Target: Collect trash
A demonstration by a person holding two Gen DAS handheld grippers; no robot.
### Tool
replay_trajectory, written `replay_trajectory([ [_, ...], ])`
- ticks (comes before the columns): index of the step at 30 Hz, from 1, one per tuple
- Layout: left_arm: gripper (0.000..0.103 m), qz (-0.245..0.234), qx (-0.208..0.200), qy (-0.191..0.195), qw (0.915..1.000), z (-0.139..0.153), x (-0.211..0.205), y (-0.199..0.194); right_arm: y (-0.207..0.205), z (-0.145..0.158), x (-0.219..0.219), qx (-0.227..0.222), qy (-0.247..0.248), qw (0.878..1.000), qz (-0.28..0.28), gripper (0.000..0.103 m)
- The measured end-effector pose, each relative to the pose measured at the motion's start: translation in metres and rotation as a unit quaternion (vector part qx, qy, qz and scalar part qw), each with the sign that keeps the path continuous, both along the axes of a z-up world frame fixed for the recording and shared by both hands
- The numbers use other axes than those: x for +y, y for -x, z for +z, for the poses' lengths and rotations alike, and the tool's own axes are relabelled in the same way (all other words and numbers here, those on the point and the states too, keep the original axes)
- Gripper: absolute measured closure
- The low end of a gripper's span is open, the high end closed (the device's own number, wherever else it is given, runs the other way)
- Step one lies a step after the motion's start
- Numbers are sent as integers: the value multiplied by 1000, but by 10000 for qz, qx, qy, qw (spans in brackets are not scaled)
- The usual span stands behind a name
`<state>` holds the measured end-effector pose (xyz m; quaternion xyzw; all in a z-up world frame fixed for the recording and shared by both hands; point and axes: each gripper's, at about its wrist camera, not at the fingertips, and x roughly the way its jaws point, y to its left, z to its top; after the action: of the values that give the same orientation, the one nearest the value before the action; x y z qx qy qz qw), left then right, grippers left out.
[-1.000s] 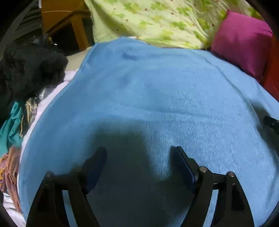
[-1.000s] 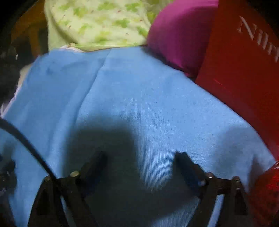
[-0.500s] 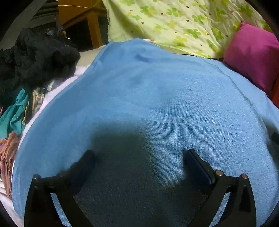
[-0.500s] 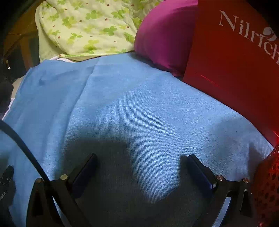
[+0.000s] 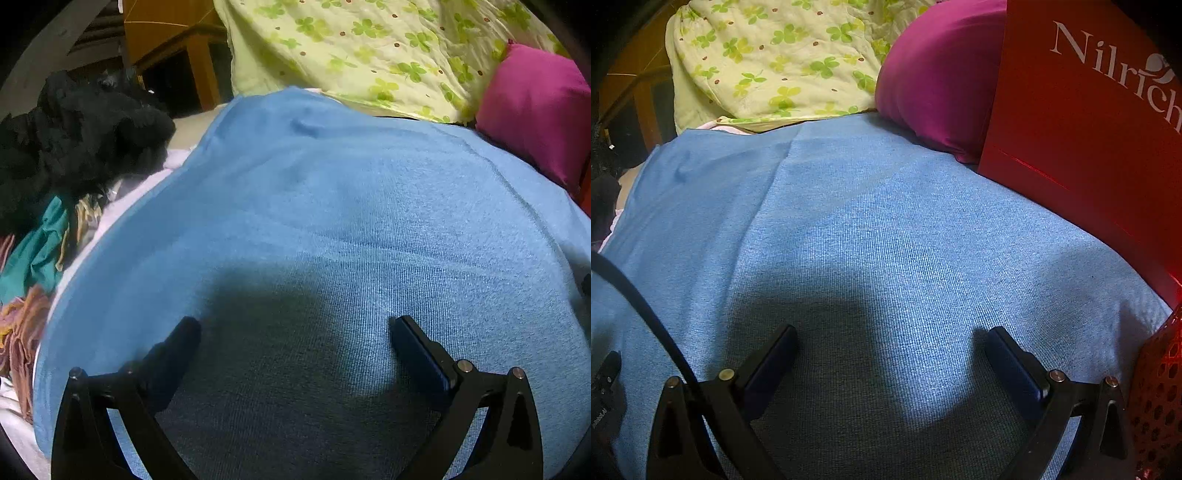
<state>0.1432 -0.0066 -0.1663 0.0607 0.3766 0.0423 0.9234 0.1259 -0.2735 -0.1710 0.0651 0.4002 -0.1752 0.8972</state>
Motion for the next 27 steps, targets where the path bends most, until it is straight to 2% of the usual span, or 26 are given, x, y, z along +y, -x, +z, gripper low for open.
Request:
replay_trajectory([
  [6, 0, 8, -15, -22, 10000, -1, 1, -1, 0, 0, 0, -2, 0, 10000, 2, 0],
  [14, 0, 69, -132, -370, 9992, -2, -6, 1, 1, 1, 1, -2, -4, 10000, 6, 0],
  [27, 0, 75, -146, -385, 9991, -2, -5, 1, 1, 0, 1, -5, -5, 10000, 8, 0],
])
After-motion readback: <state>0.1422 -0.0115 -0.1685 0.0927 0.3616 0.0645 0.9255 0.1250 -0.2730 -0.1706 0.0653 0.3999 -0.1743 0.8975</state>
